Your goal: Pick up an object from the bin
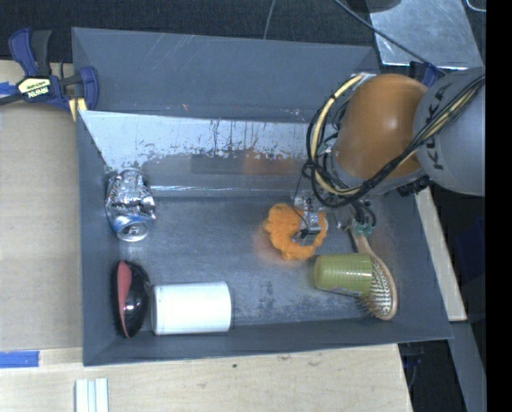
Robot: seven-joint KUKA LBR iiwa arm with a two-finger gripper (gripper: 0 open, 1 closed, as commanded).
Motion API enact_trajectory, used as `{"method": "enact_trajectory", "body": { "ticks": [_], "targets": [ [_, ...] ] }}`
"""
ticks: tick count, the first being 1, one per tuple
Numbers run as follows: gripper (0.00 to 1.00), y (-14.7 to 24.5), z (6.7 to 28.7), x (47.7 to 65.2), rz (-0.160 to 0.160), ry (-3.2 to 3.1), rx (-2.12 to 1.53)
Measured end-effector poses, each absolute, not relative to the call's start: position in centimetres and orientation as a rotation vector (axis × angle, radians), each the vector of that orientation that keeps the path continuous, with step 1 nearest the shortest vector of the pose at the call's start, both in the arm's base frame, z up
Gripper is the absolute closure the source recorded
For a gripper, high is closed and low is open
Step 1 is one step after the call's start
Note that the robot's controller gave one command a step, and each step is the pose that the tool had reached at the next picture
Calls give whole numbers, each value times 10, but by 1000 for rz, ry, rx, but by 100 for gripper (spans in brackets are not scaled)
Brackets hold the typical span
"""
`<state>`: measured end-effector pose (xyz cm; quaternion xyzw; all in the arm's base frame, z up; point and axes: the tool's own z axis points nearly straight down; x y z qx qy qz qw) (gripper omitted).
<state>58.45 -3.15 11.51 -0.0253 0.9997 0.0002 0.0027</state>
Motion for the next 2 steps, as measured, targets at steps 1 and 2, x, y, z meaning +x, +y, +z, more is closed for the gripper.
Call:
{"method": "enact_trajectory", "body": {
  "ticks": [1, 2],
  "targets": [
    [100, -39, 231, 604, -2, 3122, -68],
    [100, -56, 239, 575, -4, 3111, -248]
  ]
}}
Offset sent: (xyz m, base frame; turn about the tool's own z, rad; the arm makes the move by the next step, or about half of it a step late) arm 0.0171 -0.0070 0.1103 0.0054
